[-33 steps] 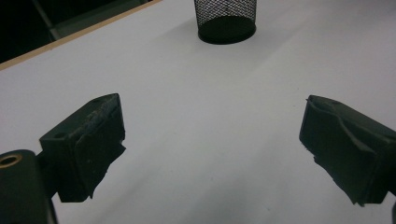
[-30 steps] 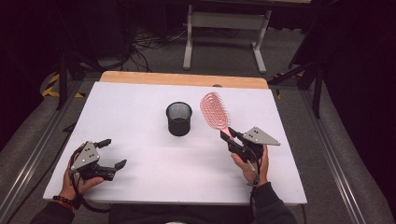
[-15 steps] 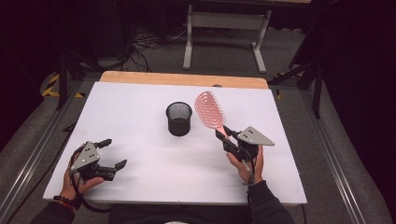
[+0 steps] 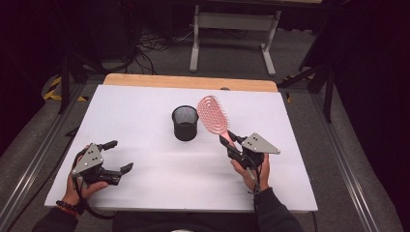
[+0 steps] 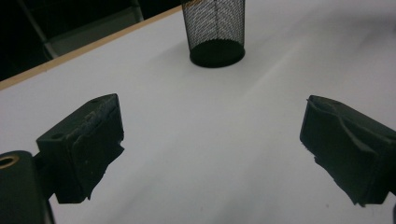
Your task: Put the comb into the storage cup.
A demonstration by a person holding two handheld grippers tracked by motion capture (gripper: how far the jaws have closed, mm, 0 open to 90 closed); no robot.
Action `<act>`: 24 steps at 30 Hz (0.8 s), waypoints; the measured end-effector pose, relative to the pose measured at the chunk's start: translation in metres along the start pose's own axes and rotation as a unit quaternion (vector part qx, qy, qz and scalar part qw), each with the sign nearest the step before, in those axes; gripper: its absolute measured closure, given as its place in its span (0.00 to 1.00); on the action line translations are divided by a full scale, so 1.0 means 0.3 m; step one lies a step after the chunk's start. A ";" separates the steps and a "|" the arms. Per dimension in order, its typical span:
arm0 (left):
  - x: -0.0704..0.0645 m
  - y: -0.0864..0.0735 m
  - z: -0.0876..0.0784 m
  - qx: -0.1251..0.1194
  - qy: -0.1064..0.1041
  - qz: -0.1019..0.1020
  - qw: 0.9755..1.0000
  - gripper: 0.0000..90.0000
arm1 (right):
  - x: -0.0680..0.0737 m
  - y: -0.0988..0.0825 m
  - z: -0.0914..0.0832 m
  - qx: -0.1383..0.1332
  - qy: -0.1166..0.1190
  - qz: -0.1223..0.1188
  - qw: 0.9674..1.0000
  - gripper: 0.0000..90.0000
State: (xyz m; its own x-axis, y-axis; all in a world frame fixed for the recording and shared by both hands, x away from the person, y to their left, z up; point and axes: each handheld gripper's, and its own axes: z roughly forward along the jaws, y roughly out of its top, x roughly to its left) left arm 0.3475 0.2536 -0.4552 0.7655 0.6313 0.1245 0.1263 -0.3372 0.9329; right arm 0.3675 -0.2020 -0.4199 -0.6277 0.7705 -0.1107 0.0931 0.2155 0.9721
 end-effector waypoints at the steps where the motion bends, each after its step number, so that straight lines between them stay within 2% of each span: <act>1: -0.003 0.011 0.006 -0.003 -0.005 0.000 1.000 0.08 | 0.009 0.000 0.002 0.000 0.002 -0.005 1.000 0.77; 6: -0.025 0.064 0.046 0.001 -0.027 0.015 1.000 0.07 | 0.046 -0.007 0.014 0.000 0.018 -0.010 1.000 0.77; 10: -0.051 0.117 0.087 -0.005 -0.043 0.021 0.999 0.08 | 0.077 -0.007 0.020 0.000 0.024 -0.024 0.999 0.77; 13: -0.069 0.153 0.122 0.002 -0.048 0.025 0.999 0.09 | 0.101 -0.008 0.023 0.002 0.032 -0.036 0.999 0.77; 17: -0.091 0.190 0.162 0.004 -0.063 0.011 0.998 0.11 | 0.128 -0.012 0.027 0.003 0.038 -0.047 0.998 0.77; 21: -0.109 0.223 0.202 -0.008 -0.105 -0.003 0.994 0.11 | 0.155 -0.016 0.034 0.008 0.042 -0.065 0.997 0.77; 24: -0.121 0.240 0.225 -0.020 -0.122 -0.017 0.992 0.11 | 0.174 -0.021 0.040 0.011 0.041 -0.081 0.996 0.77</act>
State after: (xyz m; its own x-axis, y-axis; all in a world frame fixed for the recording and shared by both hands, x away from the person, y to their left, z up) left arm 0.3713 0.1593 -0.4152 0.8912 0.4534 0.0112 0.1342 -0.2873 0.9484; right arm 0.3435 -0.1560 -0.4343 -0.6967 0.6732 -0.2479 0.0022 0.3476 0.9376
